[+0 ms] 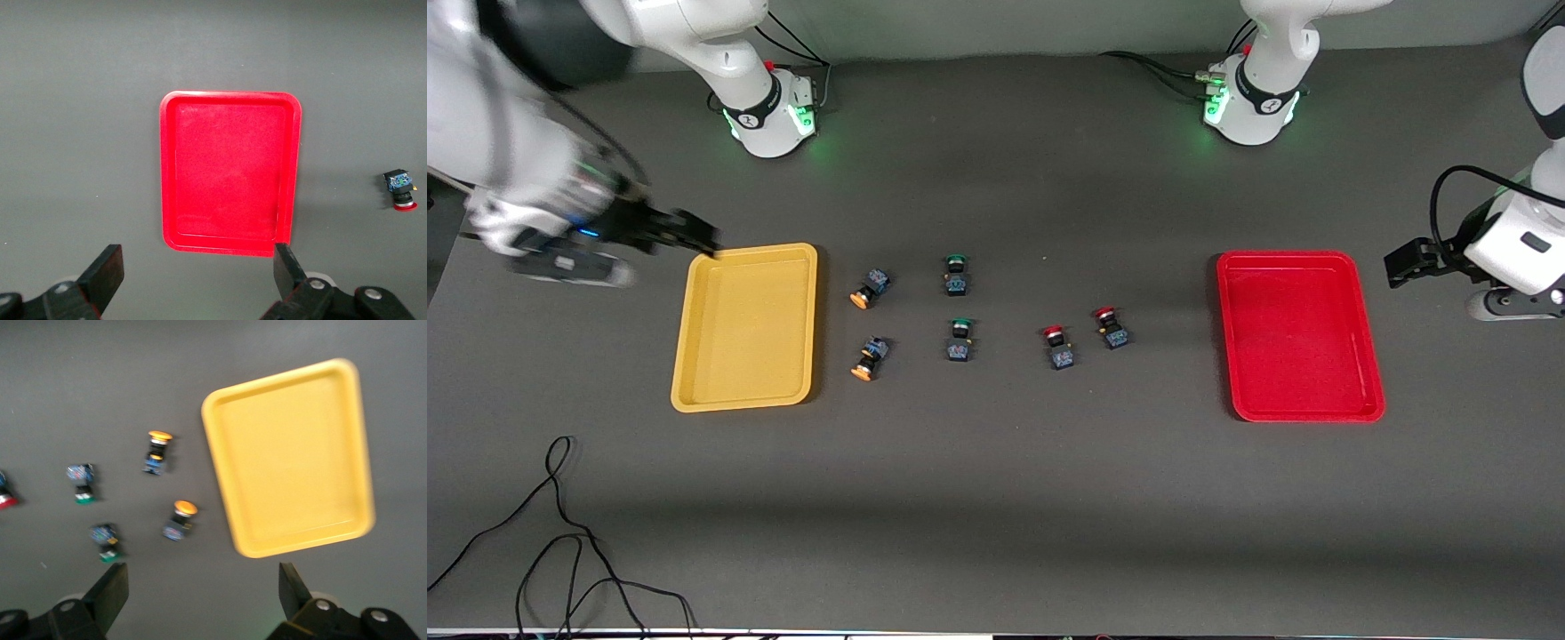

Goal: Place red and yellow buttons in trays
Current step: 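Reach the right gripper down to a yellow-capped button beside the yellow tray, then grasp the yellow button with the right gripper while the left gripper reaches a red button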

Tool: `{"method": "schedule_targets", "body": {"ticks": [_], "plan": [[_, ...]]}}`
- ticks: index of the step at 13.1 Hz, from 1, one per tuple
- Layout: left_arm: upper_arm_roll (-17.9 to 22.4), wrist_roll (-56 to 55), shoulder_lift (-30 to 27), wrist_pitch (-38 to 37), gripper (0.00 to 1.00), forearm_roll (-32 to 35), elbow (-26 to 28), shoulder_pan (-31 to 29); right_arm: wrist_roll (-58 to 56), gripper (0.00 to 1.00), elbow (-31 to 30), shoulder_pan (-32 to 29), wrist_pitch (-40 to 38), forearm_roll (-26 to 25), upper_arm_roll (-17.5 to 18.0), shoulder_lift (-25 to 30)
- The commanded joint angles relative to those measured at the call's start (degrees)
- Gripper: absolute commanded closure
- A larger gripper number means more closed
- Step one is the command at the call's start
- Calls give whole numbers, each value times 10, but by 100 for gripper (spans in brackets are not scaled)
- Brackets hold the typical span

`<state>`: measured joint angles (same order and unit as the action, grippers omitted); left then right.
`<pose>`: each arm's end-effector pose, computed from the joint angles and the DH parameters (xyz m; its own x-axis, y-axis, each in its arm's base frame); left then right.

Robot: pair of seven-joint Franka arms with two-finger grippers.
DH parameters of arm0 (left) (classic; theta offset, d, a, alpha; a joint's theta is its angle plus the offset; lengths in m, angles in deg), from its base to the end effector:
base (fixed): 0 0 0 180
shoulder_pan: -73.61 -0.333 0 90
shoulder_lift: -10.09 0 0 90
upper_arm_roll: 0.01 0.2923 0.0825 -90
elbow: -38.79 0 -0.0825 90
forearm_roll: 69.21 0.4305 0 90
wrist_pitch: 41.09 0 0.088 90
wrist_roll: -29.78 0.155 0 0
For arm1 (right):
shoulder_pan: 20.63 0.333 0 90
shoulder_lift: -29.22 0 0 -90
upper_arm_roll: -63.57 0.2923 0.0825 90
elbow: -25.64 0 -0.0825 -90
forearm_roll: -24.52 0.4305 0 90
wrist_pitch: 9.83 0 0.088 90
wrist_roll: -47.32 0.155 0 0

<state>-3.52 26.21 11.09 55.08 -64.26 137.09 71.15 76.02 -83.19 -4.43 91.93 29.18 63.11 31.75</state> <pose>0.6054 0.0015 0.4766 0.9982 0.0345 -0.0496 0.0300 -0.9957 -0.0873 0.5567 0.1682 0.4260 0.9647 -0.2404 -0.1076 -0.2449 -0.9691 -0.0304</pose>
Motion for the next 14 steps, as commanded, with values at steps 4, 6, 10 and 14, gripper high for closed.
{"method": "schedule_targets", "body": {"ticks": [4, 6, 10, 14], "plan": [[18, -4, 8, -23, 0, -1, -24, 25, 226, 0, -179, 84, 246, 6, 21, -101], [-8, -7, 8, -31, 0, -1, -27, 25, 274, 0, -209, 85, 311, 6, 34, -149], [-92, -152, 65, -12, 0, -6, -28, 29, 295, 0, -266, 87, 421, 8, 44, -203], [-163, -332, 176, 79, 0, 1, -25, 72, 298, 72, -267, 87, 427, 26, 46, -207]]}}
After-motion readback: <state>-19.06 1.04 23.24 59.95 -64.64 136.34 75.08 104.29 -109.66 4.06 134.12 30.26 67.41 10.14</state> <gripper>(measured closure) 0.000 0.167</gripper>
